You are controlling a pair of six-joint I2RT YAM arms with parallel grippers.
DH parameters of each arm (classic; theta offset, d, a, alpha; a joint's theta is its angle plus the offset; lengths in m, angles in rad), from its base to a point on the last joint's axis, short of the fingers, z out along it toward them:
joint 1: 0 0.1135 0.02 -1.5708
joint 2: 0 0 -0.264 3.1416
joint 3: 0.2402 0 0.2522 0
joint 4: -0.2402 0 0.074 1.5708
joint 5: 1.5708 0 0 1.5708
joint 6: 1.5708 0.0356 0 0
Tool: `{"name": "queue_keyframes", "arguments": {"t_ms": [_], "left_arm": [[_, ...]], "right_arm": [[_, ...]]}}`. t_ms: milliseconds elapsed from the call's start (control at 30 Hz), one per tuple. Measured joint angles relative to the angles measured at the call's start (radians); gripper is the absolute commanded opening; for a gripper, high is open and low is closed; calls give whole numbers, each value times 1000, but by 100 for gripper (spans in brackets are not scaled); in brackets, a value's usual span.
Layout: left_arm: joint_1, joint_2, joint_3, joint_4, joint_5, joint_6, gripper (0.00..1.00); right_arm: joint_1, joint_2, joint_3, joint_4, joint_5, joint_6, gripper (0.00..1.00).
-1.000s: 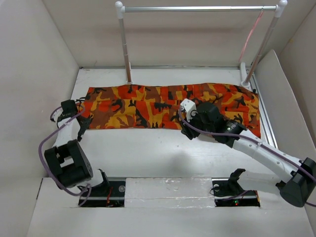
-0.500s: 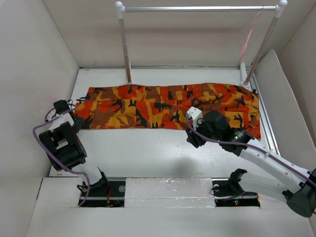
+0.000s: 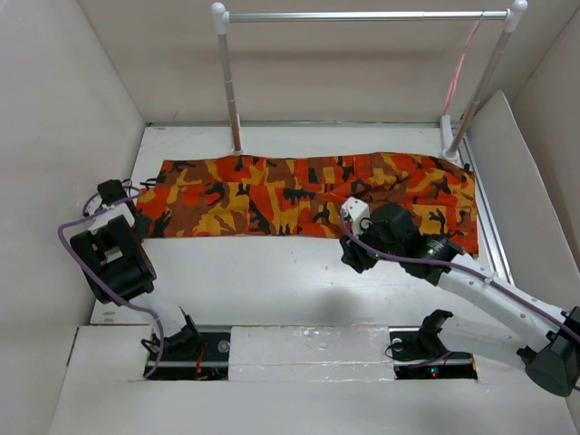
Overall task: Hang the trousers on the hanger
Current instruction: Flatten out the trousers at the center of the board, then fold the trousers at the center of the board.
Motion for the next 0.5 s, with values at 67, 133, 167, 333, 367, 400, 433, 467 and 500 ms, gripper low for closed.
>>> {"name": "queue_keyframes", "arguments": {"t_ms": [67, 133, 167, 333, 367, 400, 433, 467, 500], "left_arm": [[0, 0, 0, 5, 1, 2, 39], [0, 0, 0, 14, 5, 3, 41], [0, 1, 0, 18, 7, 5, 42], [0, 15, 11, 22, 10, 25, 39], [0, 20, 16, 24, 8, 30, 36], [-2, 26, 21, 26, 5, 36, 34], [-6, 30, 26, 28, 1, 43, 32], [-9, 31, 27, 31, -3, 49, 26], [-11, 32, 26, 32, -9, 55, 25]], "right_arm": [[5, 7, 0, 0, -2, 3, 50], [10, 8, 0, -1, -4, 6, 50], [13, 8, 0, 0, -5, 7, 50], [34, 7, 1, -4, 2, 21, 49], [42, 6, 2, -5, 6, 23, 49], [50, 5, 3, -6, 10, 25, 49], [57, 5, 6, -9, 13, 26, 49], [61, 5, 11, -11, 14, 28, 49], [65, 5, 17, -13, 16, 29, 49]]}}
